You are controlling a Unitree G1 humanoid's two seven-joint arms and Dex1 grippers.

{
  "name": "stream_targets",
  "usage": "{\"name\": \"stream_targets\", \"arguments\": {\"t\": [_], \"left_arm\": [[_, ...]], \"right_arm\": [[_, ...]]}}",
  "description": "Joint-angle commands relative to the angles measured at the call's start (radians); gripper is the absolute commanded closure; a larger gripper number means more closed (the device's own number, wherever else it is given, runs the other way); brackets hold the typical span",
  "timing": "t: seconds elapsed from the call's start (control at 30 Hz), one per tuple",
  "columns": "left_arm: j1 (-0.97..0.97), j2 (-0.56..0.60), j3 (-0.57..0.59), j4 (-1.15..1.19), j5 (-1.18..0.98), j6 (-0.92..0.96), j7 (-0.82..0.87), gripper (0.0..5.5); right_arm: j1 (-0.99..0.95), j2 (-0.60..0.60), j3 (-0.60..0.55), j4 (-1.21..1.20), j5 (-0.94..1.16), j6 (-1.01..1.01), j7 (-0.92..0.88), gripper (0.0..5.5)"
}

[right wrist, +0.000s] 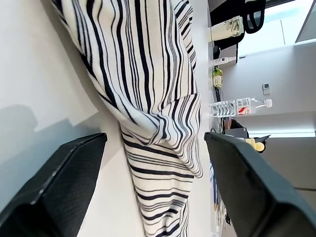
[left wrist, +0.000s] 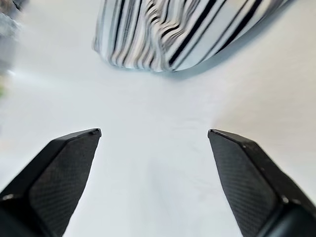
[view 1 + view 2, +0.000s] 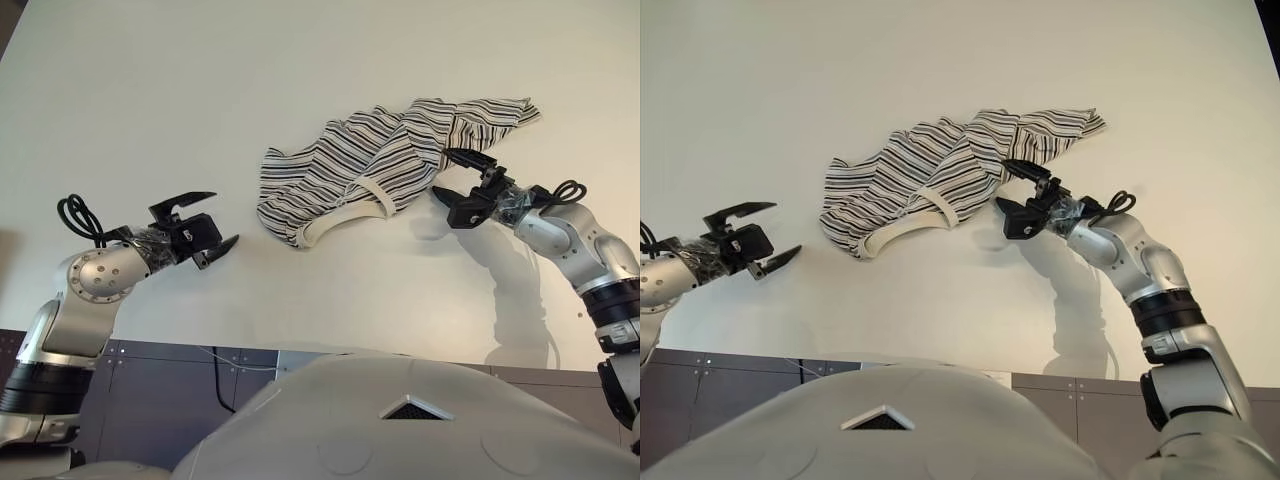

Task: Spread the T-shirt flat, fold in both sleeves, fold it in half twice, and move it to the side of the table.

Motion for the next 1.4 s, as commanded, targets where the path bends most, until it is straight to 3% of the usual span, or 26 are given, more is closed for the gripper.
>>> {"name": "stream_targets", "arguments": {"t": [0.03,0.5,0.63,0.83,0.97,1.23,1.3,1.4], "left_arm": [[-0.014,-0.043,-0.102,0.089,0.185,-0.111,0.102,1.44],[-0.161,-0.070,-0.262,0.311,0.390,-0.341,0.195,1.44],[-0.208,-0.069,-0.296,0.365,0.414,-0.405,0.221,2.24],[-0.200,-0.067,-0.314,0.368,0.400,-0.450,0.226,3.35],[-0.190,-0.093,-0.277,0.348,0.318,-0.431,0.235,4.06],[-0.243,-0.238,-0.047,0.061,-0.343,-0.040,0.064,5.31],[-0.249,-0.254,-0.022,0.025,-0.404,0.026,0.042,5.39],[-0.201,-0.220,-0.071,0.024,-0.296,0.020,0.006,5.39]], "right_arm": [[-0.038,0.017,0.053,0.064,-0.052,-0.035,-0.011,2.02],[-0.084,0.062,0.072,0.121,-0.050,-0.004,-0.041,4.60],[-0.096,0.069,0.076,0.128,-0.046,-0.008,-0.037,5.38],[-0.044,0.050,0.038,0.058,0.022,-0.009,-0.020,5.40],[-0.014,0.051,-0.040,-0.023,0.205,0.030,0.063,5.40],[0.021,0.079,-0.152,-0.220,0.693,0.389,0.414,5.40],[0.018,0.090,-0.169,-0.242,0.729,0.461,0.436,5.40],[0.031,0.064,-0.146,-0.231,0.649,0.417,0.440,5.40]]}}
